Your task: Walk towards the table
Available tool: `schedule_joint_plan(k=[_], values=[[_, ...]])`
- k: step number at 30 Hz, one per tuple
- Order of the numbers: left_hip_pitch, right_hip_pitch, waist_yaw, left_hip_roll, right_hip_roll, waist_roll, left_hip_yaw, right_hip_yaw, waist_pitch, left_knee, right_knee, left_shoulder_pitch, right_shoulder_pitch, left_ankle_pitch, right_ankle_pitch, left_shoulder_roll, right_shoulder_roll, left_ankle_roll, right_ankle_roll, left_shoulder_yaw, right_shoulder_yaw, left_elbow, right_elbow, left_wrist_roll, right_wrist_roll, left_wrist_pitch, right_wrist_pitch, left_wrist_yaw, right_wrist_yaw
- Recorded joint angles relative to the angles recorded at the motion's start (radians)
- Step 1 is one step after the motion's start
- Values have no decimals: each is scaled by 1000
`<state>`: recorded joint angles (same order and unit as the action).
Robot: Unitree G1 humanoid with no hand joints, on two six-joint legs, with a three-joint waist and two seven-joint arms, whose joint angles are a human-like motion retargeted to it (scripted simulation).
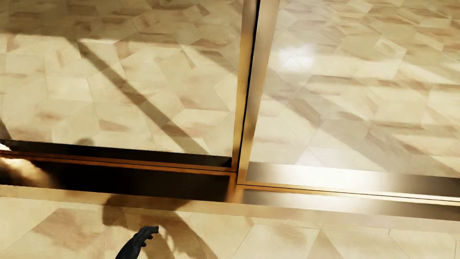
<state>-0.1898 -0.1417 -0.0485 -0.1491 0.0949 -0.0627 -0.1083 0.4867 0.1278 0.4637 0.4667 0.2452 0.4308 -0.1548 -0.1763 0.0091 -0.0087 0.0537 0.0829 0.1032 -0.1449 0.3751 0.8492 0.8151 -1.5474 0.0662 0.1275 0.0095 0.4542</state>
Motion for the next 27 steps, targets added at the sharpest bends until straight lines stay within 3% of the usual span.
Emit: schedule_joint_plan(k=[1, 2, 3, 4, 6, 8, 10, 12, 14, 16, 18, 20, 22, 23, 24, 25, 26, 27], values=[[-77, 15, 10, -23, -28, 20, -49, -78, 11, 113, -55, 0, 4, 33, 6, 2, 9, -15, -2, 9, 0, 3, -22, 9, -18, 29, 5, 12, -61], [-165, 18, 18, -40, -45, 42, -60, -149, 22, 240, -74, 14, -5, 96, 8, -3, 0, -65, 1, 27, 3, 8, -31, 6, -31, 54, 16, 27, -127], [-245, 19, 24, -36, -60, 64, -29, -213, 31, 342, -80, 42, -31, 152, 4, -7, -27, -139, 5, 47, 10, 20, -21, -10, -46, 73, 32, 38, -175], [-308, 25, 29, -5, -71, 82, 33, -266, 35, 405, -84, 78, -73, 168, -1, -1, -71, -177, 6, 66, 24, 42, 5, -28, -73, 89, 47, 38, -191], [-369, 53, 42, 88, -91, 109, 145, -345, 31, 410, -116, 157, -183, 131, -2, 38, -175, -143, 4, 107, 49, 122, 52, -43, -152, 125, 58, 16, -150], [-361, 92, 59, 150, -108, 121, 157, -400, 20, 265, -158, 211, -312, 150, -2, 60, -249, -134, 10, 180, 79, 233, 66, -41, -235, 217, 68, 13, -119], [-309, 129, 74, 202, -122, 120, 109, -445, 9, 15, -193, 248, -447, 178, -6, 80, -284, -135, 16, 246, 183, 343, 51, -13, -330, 311, 3, 33, -138], [-269, 162, 84, 277, -134, 112, 100, -505, 7, -205, -205, 269, -579, 185, -23, 106, -267, -111, 23, 222, 294, 415, 7, 93, -375, 336, -81, 27, -177], [-294, 194, 88, 366, -147, 106, 213, -597, 15, -262, -196, 255, -660, 170, -55, 114, -200, -85, 36, 211, 341, 423, -84, 151, -341, 291, -100, -23, -241], [-339, 234, 93, 427, -171, 102, 362, -714, 28, -220, -180, 201, -687, 160, -92, 98, -127, -48, 62, 239, 372, 387, -216, 125, -262, 231, -84, -79, -339], [-374, 278, 103, 459, -205, 98, 490, -826, 41, -117, -158, 150, -693, 129, -125, 64, -77, 5, 104, 219, 412, 317, -339, 110, -152, 173, -72, -75, -426], [-362, 312, 118, 458, -253, 94, 617, -906, 48, -15, -109, 134, -695, 84, -132, 8, -60, 19, 153, 147, 435, 229, -413, 113, -7, 101, -84, -52, -447], [-334, 314, 133, 388, -329, 83, 671, -935, 52, 28, 24, 144, -681, 114, -49, -68, -92, 95, 165, 65, 450, 165, -441, 92, 84, 40, -69, -72, -425], [-335, 293, 135, 333, -388, 72, 661, -926, 56, 69, 151, 151, -657, 93, 32, -101, -118, 138, 165, 26, 446, 161, -439, 75, 93, 26, -43, -89, -420], [-331, 256, 131, 274, -454, 57, 637, -888, 59, 121, 313, 157, -620, 40, 125, -129, -135, 149, 161, 11, 429, 172, -419, 40, 95, 38, -8, -99, -418], [-309, 199, 119, 214, -502, 39, 610, -813, 63, 154, 483, 161, -580, -10, 213, -137, -135, 151, 116, 10, 400, 192, -379, 10, 102, 69, 31, -103, -416], [-267, 121, 104, 158, -508, 22, 580, -717, 66, 162, 637, 160, -543, -50, 261, -119, -121, 151, 43, -5, 358, 213, -318, 15, 116, 90, 76, -113, -416], [-215, 36, 91, 106, -478, 9, 544, -624, 68, 148, 761, 152, -503, -78, 232, -81, -98, 148, 12, -32, 301, 235, -249, 57, 144, 102, 128, -124, -416]])
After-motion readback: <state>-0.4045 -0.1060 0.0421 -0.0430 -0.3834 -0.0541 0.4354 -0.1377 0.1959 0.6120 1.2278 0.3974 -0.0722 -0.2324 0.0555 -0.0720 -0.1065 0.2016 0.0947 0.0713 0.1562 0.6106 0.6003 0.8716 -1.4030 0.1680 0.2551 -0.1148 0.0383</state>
